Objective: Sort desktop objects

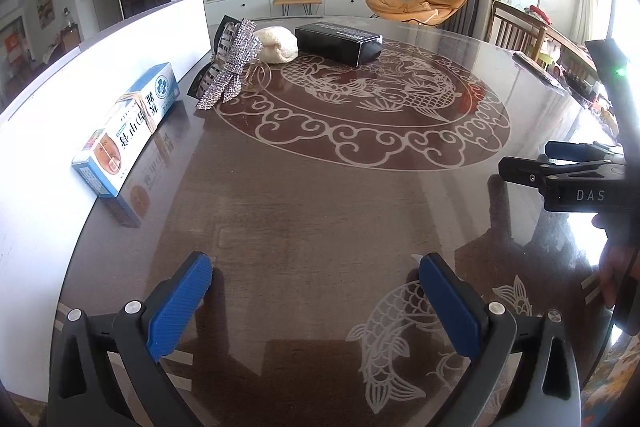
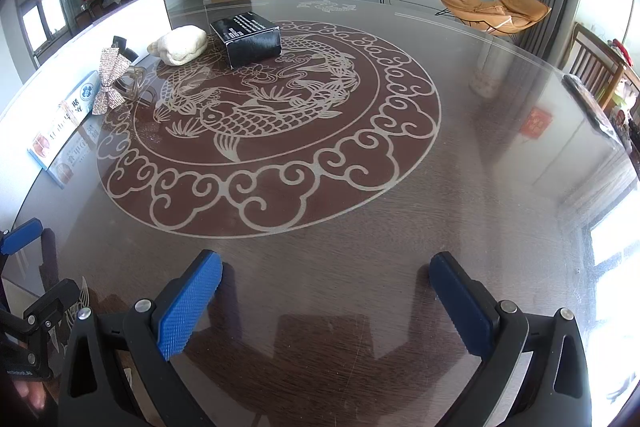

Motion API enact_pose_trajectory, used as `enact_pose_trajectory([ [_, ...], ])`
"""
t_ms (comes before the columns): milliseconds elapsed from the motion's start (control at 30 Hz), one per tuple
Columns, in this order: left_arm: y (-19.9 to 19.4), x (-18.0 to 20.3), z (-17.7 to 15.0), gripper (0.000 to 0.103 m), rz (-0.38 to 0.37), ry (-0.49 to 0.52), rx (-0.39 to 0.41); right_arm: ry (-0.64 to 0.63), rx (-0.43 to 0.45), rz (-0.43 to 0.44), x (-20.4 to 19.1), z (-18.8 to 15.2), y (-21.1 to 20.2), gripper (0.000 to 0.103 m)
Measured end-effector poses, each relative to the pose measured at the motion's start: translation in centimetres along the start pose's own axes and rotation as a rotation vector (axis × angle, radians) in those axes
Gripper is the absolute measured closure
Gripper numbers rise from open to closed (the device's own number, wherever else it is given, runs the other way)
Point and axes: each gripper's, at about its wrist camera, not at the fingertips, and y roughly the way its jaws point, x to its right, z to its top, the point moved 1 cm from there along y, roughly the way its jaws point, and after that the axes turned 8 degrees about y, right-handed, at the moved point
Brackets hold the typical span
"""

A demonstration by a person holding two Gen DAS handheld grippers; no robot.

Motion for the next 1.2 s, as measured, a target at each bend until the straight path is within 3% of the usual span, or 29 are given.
enact_pose_trajectory([
  [1200, -0.41, -0.34, -0.79, 0.0, 0.0, 0.001, 0.003, 0.001, 0.0, 0.0, 0.04, 0.01, 0.01, 0.0],
])
